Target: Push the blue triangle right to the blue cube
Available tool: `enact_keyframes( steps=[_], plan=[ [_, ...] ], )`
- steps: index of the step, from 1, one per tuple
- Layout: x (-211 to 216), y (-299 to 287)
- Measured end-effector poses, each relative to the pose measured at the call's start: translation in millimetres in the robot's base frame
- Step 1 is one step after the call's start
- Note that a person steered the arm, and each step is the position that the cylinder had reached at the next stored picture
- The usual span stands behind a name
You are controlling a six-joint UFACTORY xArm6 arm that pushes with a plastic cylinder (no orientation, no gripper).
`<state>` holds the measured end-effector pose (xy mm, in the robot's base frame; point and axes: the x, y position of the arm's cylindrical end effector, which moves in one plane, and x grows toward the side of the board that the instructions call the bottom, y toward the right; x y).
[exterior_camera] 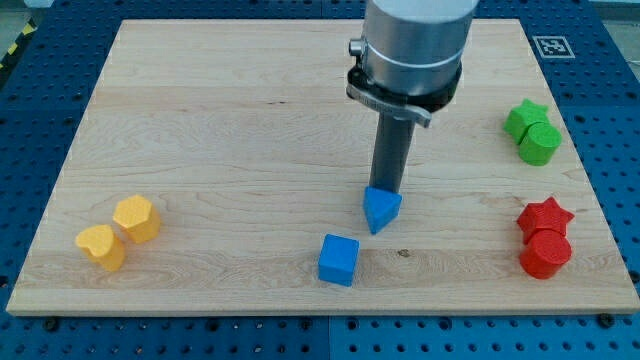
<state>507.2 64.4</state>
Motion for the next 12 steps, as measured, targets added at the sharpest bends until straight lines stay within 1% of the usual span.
enact_keyframes(
  steps=[1,2,3,4,7,8,9,12],
  plan=[
    [43.1,0.0],
    [69.8,0.0],
    [66.7,4.3],
    [58.0,24.0],
    [110.3,33.5],
    [111.6,28.6],
    [110.3,-15.6],
    [110.9,-27.0]
  ],
)
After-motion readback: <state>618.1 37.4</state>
